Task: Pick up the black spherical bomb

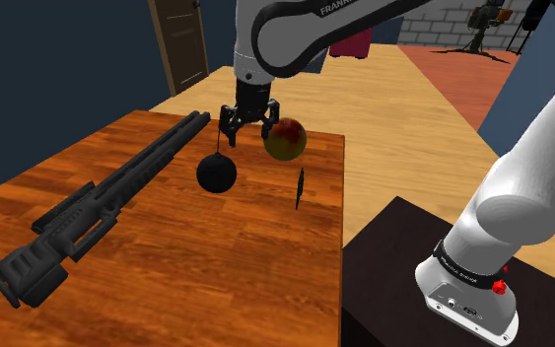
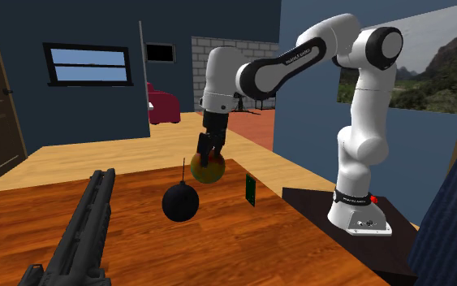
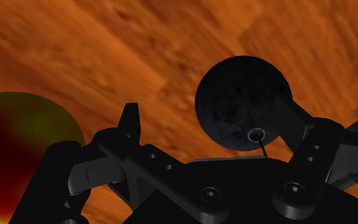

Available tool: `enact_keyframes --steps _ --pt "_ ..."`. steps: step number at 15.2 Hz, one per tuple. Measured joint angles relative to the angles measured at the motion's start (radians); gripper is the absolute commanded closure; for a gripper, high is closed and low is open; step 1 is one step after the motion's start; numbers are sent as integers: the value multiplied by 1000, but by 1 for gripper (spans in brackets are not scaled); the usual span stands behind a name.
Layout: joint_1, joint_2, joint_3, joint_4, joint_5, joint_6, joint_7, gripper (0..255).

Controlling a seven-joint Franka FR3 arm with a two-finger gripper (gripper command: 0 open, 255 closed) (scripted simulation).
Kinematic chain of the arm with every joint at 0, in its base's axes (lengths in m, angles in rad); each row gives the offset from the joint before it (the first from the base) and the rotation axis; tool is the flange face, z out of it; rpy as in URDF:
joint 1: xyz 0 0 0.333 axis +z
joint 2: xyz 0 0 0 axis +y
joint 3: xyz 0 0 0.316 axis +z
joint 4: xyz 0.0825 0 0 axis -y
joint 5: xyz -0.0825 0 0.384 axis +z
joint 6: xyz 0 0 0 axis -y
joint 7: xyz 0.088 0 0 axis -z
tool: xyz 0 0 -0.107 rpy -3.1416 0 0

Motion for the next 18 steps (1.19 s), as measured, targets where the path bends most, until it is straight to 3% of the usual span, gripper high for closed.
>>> enact_keyframes --steps 6,14,15,18 --pt "37 202 33 192 -142 48 176 0" --pt "48 260 27 161 -186 136 214 0" --pt "48 261 27 156 -187 143 215 255" --pt "48 263 26 151 -189 149 216 255"
